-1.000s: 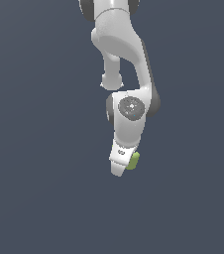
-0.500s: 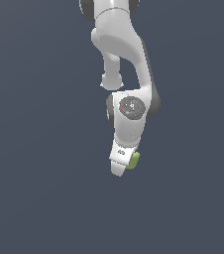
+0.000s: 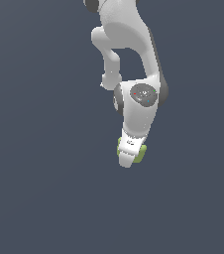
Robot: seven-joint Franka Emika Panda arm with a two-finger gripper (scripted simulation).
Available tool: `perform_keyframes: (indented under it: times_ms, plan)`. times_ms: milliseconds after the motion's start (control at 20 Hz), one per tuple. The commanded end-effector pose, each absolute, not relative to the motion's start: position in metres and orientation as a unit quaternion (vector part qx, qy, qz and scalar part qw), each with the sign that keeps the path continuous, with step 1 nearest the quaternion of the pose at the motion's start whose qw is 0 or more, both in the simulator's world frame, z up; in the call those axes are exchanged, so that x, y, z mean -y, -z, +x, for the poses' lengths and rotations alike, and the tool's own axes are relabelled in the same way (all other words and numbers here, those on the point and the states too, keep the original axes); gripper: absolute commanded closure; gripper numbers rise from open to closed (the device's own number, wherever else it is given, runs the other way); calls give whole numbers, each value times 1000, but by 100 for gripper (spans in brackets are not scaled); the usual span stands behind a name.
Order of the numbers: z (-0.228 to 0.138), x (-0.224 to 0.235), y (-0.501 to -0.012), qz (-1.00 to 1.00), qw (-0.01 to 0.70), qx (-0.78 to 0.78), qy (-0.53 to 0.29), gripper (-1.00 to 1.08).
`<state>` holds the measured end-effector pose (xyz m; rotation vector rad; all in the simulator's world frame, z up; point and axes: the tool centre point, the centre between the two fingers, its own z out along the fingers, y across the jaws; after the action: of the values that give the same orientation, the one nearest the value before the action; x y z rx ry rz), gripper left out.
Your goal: Pick up the object and move it to a goal position.
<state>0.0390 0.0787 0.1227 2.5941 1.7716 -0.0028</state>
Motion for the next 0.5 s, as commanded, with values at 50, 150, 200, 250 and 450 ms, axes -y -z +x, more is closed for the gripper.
perform_keyframes:
  times_ms: [50, 150, 200, 250, 450]
  plan:
    - [26, -99, -142, 825, 1, -564, 0, 108]
    - [20, -109, -152, 825, 1, -564, 0, 108]
    - [17, -113, -156, 825, 1, -564, 0, 108]
    - [14, -118, -160, 825, 1, -564, 0, 108]
    - [7, -130, -171, 825, 1, -564, 0, 108]
